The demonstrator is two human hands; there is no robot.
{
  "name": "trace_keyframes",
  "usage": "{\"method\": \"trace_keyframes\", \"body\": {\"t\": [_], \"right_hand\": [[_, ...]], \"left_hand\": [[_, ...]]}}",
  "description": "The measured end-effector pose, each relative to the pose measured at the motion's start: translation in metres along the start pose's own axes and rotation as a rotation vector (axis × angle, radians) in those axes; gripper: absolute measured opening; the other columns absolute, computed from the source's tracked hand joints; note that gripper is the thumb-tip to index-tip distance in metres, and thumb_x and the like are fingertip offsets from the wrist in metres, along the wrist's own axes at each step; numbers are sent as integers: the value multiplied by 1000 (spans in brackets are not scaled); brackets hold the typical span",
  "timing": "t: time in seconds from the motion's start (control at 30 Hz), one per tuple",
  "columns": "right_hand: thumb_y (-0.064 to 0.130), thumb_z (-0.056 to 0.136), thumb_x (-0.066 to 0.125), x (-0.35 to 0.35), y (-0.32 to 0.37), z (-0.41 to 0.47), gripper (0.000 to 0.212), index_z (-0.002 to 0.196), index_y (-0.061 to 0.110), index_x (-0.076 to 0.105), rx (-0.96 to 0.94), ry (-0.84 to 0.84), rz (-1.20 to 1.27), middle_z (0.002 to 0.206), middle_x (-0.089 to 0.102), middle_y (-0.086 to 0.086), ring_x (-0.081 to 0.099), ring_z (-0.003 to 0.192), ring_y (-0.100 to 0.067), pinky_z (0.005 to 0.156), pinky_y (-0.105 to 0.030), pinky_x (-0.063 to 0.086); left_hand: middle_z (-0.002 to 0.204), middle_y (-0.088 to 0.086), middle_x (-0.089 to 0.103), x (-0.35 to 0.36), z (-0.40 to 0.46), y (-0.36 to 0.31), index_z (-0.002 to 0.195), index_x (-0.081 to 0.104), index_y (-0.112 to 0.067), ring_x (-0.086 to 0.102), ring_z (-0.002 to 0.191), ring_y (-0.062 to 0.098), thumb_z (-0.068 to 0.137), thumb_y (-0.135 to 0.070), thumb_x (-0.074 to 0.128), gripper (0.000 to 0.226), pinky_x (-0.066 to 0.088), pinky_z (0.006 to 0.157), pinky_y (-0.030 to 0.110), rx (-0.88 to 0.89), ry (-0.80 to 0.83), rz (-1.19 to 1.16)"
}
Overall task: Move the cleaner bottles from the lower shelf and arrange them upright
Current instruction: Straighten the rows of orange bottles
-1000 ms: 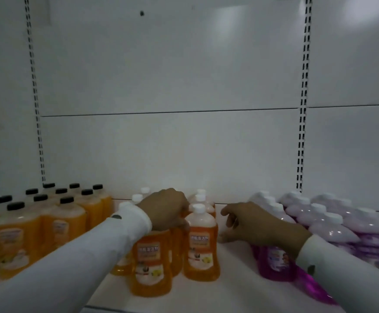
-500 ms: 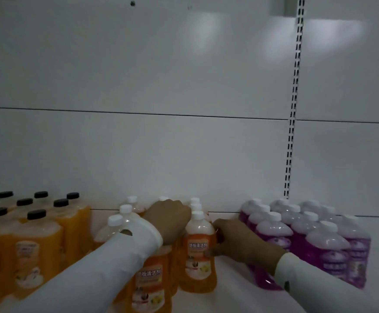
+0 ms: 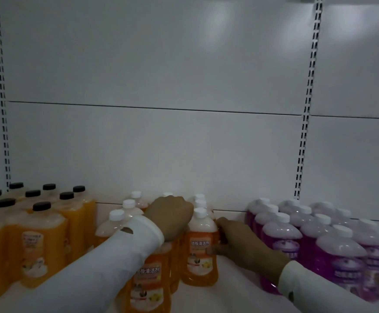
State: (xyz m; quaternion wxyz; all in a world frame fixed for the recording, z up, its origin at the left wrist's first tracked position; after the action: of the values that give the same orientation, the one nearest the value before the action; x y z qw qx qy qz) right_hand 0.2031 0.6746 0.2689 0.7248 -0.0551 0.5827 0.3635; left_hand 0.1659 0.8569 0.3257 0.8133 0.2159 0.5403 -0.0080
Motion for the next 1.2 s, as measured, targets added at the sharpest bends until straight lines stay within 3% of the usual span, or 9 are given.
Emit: {"method": "trace_keyframes", "body": {"t": [0.33, 0.47, 0.57, 0.7, 0.8, 0.93, 1.03, 1.1, 1.2], "right_hand": [[46, 80, 72, 7, -8, -2, 51, 122, 26, 52, -6, -28, 44, 110, 64, 10, 59, 88, -2, 75, -11, 45], [48, 79, 72, 2, -3, -5, 56, 126, 28, 50, 8, -24, 30, 107, 62, 12, 59, 88, -3, 76, -12, 47], [53, 80, 69, -12, 8, -14, 59, 129, 33, 45, 73, -112, -55, 101, 60, 12, 58, 84, -2, 72, -14, 47], [50, 86, 62, -24, 41, -25, 43, 121, 26, 57, -5, -279, -16, 84, 65, 12, 63, 76, -1, 73, -22, 56], [51, 85, 63, -19, 85, -29, 36, 111, 26, 61, -97, -137, 62, 90, 68, 6, 64, 81, -7, 74, -26, 56], [61, 71, 72, 5, 114, -22, 61, 120, 30, 55, -35, 53, 10, 104, 59, 14, 58, 88, -3, 72, -18, 49], [54, 69, 78, 18, 118, -20, 67, 126, 32, 50, 59, 68, 58, 108, 56, 17, 57, 94, -3, 81, -18, 50], [46, 71, 80, 21, 119, -22, 59, 121, 30, 53, 86, 81, 75, 105, 57, 18, 56, 96, -3, 88, -22, 52], [43, 73, 79, 19, 118, -24, 43, 105, 39, 49, 105, 74, 49, 94, 53, 22, 54, 86, 1, 79, -15, 48]], "left_hand": [[105, 11, 65, -1, -2, -2, 103, 63, -12, 62, 96, 30, 93, -24, 53, 18, 38, 70, 33, 3, 11, -6], [100, 7, 68, -4, -3, 5, 99, 69, -15, 64, 89, 25, 91, -35, 57, 25, 48, 74, 31, -13, -31, -206], [94, -1, 72, -15, -12, 25, 95, 75, -19, 64, 81, 14, 91, -36, 59, 24, 53, 78, 33, -36, -185, -485], [77, -2, 71, -20, -42, 66, 85, 76, -15, 58, 62, 4, 91, -29, 61, 21, 47, 60, 20, -23, -151, -639], [71, -1, 69, -9, -70, 93, 81, 75, -17, 55, 57, 4, 88, -46, 61, 33, 44, 57, 20, 0, -20, -721], [68, -4, 57, 3, -100, 95, 95, 72, -24, 49, 60, 3, 72, -57, 72, 40, 38, 53, 14, 43, 157, -740], [65, -13, 46, 13, -103, 85, 102, 64, -25, 46, 59, 3, 73, -47, 76, 38, 33, 48, 10, 54, 98, -672], [73, -9, 51, 17, -100, 81, 108, 62, -19, 53, 69, 6, 76, -43, 75, 41, 34, 49, 10, 49, 68, -677], [82, -8, 56, 22, -98, 79, 111, 60, -19, 53, 69, 4, 78, -41, 74, 42, 35, 51, 9, 75, 73, -737]]}}
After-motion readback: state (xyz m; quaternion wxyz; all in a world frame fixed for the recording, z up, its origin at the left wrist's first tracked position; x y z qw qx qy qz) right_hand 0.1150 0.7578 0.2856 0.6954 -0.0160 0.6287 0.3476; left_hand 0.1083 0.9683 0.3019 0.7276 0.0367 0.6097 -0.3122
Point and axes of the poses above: each hand's wrist, its own z-axis towards the middle knuckle, its own x-axis out of the palm, y = z × x, the point moved 1 cm from there along z, towards the middle knuckle
